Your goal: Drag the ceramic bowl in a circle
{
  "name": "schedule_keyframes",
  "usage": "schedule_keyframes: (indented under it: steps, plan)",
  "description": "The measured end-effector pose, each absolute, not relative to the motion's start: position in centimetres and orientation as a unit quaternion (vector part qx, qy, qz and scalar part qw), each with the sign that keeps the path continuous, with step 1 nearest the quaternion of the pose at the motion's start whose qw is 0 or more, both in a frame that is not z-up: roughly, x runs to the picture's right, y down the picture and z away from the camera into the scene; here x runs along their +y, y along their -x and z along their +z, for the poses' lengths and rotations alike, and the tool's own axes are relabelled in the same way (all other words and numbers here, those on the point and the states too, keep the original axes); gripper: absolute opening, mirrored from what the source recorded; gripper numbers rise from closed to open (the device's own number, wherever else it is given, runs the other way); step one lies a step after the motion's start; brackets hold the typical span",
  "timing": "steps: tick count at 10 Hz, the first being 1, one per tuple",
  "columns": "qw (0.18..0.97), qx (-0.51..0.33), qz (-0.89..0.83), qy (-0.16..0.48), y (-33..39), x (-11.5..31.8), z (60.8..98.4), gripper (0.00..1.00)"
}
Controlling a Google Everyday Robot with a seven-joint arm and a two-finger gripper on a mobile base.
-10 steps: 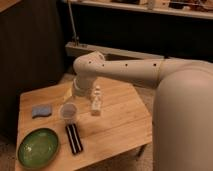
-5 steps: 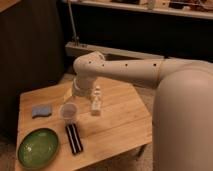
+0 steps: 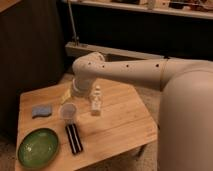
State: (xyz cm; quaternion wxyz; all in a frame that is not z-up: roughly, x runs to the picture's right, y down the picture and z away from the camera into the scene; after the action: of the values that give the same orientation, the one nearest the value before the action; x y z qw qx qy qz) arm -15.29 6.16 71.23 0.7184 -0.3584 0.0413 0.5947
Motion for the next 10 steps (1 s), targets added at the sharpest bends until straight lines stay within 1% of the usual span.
schedule_keyframes:
  steps: [2,3,5,6,8,9,10]
  plan:
    - [0.736,0.022,0.574,0.359,16.7,8.3,68.6,0.8]
    - [0.745,0.015,0.56,0.362,18.4,10.4,66.6,0.8]
    - [0.758,0.009,0.538,0.368,20.5,13.6,64.4,0.8]
    - [0.766,0.006,0.522,0.376,22.0,15.9,63.2,0.8]
    - [0.775,0.006,0.499,0.388,23.9,19.0,62.0,0.8]
    - [0.781,0.009,0.48,0.4,25.3,21.1,61.9,0.8]
    - [0.784,0.013,0.469,0.407,26.1,22.4,62.4,0.8]
